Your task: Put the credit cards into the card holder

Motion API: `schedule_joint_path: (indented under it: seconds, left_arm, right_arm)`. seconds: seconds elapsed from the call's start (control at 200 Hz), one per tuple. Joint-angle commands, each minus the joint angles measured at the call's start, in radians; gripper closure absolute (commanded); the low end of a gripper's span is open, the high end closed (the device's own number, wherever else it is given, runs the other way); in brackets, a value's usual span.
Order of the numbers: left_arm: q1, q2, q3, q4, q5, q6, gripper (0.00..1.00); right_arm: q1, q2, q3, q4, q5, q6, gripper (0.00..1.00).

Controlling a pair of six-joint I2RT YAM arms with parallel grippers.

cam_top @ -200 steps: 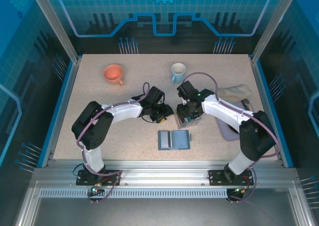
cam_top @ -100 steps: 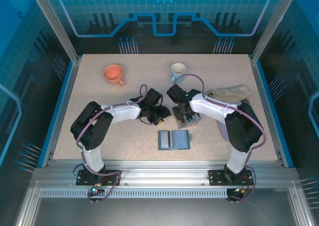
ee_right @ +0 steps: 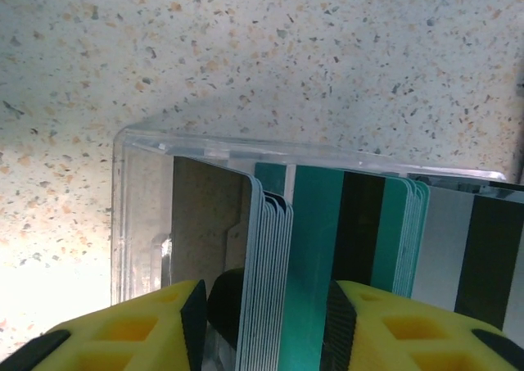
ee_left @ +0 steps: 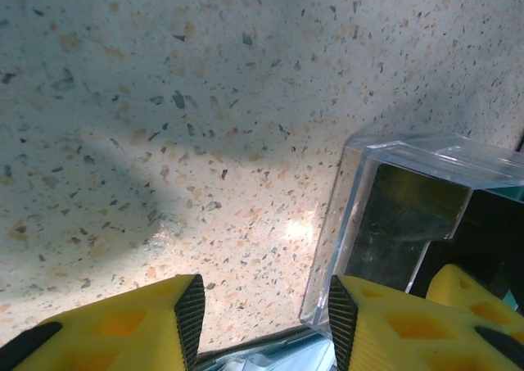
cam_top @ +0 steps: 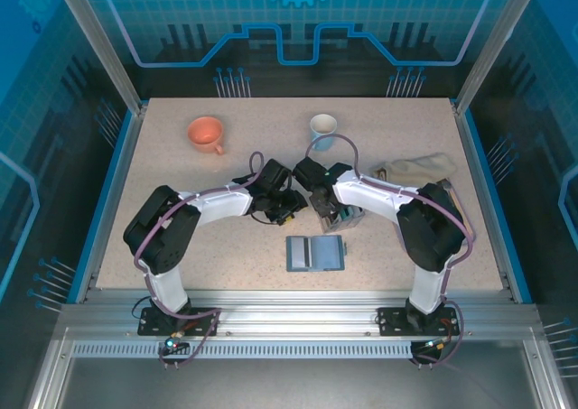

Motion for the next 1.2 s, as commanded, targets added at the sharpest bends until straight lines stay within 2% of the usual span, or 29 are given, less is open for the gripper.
schedule_joint_path:
  seconds: [0.0, 0.21, 0.525, 0.7, 0.845, 1.195]
  left_arm:
    - [0.006, -0.03, -0.015, -0.018, -0.016, -0.004, 0.53]
    - [0.006, -0.033, -0.017, -0.019, -0.016, -0.006, 0.53]
    - [0.005, -0.03, -0.014, -0.016, -0.014, -0.005, 0.53]
    - [0.006, -0.028, -0.013, -0.017, -0.013, -0.005, 0.54]
    - [0.006, -0.028, -0.014, -0.018, -0.012, -0.005, 0.54]
    - [0.006, -0.031, -0.012, -0.025, -0.011, -0.002, 0.54]
  right_arm:
    - [0.016, -0.022, 0.02, -0.037, 0.046, -0.007, 0.57]
    - [0.017, -0.033, 0.018, -0.04, 0.044, -0.006, 0.65]
    - [0.013, -0.041, 0.02, -0.046, 0.05, -0.008, 0.69]
    - [0.01, -0.042, 0.017, -0.047, 0.044, -0.008, 0.78]
    - [0.008, -0.046, 0.017, -0.047, 0.04, -0.008, 0.79]
    - [0.006, -0.073, 0.018, -0.051, 0.025, -0.004, 0.91]
